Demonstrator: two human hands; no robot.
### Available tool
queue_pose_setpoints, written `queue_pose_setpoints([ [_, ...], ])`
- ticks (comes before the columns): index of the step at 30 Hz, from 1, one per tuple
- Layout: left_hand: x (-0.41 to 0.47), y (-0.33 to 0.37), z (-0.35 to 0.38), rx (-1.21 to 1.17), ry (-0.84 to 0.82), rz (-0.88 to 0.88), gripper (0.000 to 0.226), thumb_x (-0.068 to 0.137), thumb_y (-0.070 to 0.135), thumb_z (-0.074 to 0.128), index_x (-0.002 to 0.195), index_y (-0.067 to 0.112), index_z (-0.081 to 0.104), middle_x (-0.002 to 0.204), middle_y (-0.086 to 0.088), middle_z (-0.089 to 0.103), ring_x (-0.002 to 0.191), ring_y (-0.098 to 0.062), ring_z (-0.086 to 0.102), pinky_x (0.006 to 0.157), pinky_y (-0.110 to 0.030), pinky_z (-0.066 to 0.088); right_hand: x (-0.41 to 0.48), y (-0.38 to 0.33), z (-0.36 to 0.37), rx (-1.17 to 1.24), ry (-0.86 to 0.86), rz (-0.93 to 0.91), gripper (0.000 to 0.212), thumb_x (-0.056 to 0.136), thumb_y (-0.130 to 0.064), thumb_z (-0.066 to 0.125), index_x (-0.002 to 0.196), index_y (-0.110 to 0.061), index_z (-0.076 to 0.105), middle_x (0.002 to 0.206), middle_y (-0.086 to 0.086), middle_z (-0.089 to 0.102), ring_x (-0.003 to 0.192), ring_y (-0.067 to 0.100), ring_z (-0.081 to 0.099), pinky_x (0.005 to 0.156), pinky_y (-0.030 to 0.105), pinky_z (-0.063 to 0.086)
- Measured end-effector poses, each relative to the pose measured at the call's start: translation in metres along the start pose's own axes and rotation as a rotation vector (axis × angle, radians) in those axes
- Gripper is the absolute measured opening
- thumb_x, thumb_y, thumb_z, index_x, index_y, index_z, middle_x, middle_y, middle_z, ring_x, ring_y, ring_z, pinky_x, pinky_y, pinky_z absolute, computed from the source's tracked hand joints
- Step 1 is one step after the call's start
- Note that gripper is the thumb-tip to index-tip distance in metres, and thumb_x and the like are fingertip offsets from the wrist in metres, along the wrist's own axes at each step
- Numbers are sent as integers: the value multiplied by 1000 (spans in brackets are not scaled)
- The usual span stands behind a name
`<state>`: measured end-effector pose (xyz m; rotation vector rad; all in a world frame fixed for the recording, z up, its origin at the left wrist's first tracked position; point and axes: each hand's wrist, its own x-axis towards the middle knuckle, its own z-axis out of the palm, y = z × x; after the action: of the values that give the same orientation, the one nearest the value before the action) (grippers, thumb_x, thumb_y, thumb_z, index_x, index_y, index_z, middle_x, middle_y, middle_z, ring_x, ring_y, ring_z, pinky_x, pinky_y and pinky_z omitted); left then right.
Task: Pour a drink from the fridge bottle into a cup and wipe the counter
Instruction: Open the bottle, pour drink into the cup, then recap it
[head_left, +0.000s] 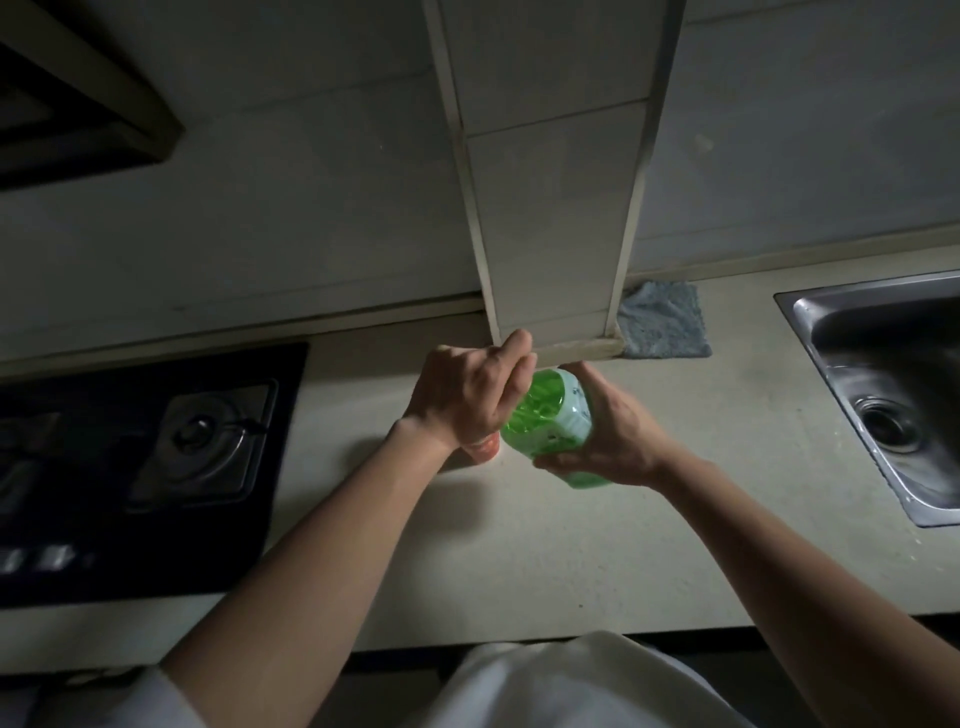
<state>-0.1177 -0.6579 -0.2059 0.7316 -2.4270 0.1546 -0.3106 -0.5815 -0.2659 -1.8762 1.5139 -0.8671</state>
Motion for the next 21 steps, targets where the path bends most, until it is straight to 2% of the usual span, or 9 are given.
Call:
queue_pose_setpoints([
  [4, 2, -12, -18, 70, 48, -32, 34, 100, 37, 31, 89, 16, 56, 51, -5, 58, 43, -31, 60, 39, -28, 42, 9, -15, 4, 0, 21, -5, 83, 57, -41, 92, 123, -22, 44, 107, -7, 61, 90, 13, 61, 75, 29, 53],
  [10, 10, -34, -32, 115, -43, 129, 46, 99, 52, 29, 79, 19, 55, 60, -1, 59, 47, -24, 58, 43, -24, 30, 18, -29, 2, 7, 15, -12, 79, 59, -39, 92, 120, -19, 45, 107, -6, 60, 91, 9, 62, 75, 26, 53],
  [16, 14, -40, -30, 111, -33, 104, 39, 97, 35, 33, 70, 16, 55, 54, -3, 57, 44, -26, 56, 43, -25, 32, 23, -35, -4, -51, 38, -36, 83, 55, -42, 93, 119, -14, 48, 105, -4, 61, 87, 16, 61, 73, 26, 52],
  [21, 18, -37, -22, 109, -124, -1, 38, 92, 34, 36, 69, 15, 59, 52, -6, 60, 44, -33, 57, 47, -25, 34, 20, -31, -1, -65, 51, 27, 81, 54, -38, 93, 117, -15, 48, 101, -8, 59, 84, 10, 59, 68, 10, 42],
])
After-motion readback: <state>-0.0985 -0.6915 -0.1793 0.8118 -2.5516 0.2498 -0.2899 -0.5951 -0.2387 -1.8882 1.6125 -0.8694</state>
